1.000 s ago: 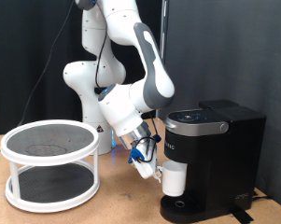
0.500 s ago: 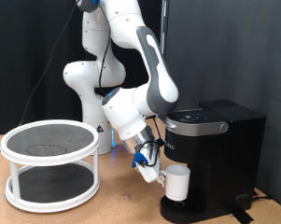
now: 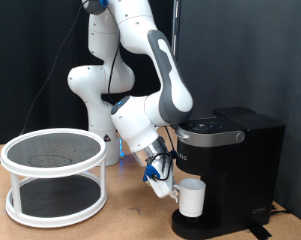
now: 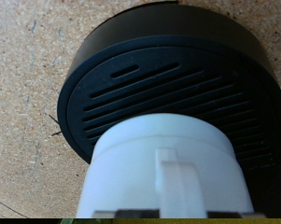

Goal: Make a cup of coffee with the keurig machine

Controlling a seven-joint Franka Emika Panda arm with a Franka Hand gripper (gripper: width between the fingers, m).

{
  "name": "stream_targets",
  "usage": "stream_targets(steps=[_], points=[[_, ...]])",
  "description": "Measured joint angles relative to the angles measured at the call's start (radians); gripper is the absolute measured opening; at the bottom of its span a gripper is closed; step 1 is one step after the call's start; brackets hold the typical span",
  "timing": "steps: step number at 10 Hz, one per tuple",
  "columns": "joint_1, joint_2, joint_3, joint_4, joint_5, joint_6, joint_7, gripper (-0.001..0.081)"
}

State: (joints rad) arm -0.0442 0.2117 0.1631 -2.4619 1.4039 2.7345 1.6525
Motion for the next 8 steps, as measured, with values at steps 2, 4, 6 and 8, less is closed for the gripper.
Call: stream_targets(steps=[2,4,6,8], points=[[0.000,0.000,0.000,0.000,0.000,0.000,0.000,0.0003],[0.000,0.000,0.000,0.000,0.000,0.000,0.000,0.0003],[0.000,0.000,0.000,0.000,0.000,0.000,0.000,0.0003],[-0.001,0.000,0.000,-0.001,0.002,-0.011,-0.019,0.0003]])
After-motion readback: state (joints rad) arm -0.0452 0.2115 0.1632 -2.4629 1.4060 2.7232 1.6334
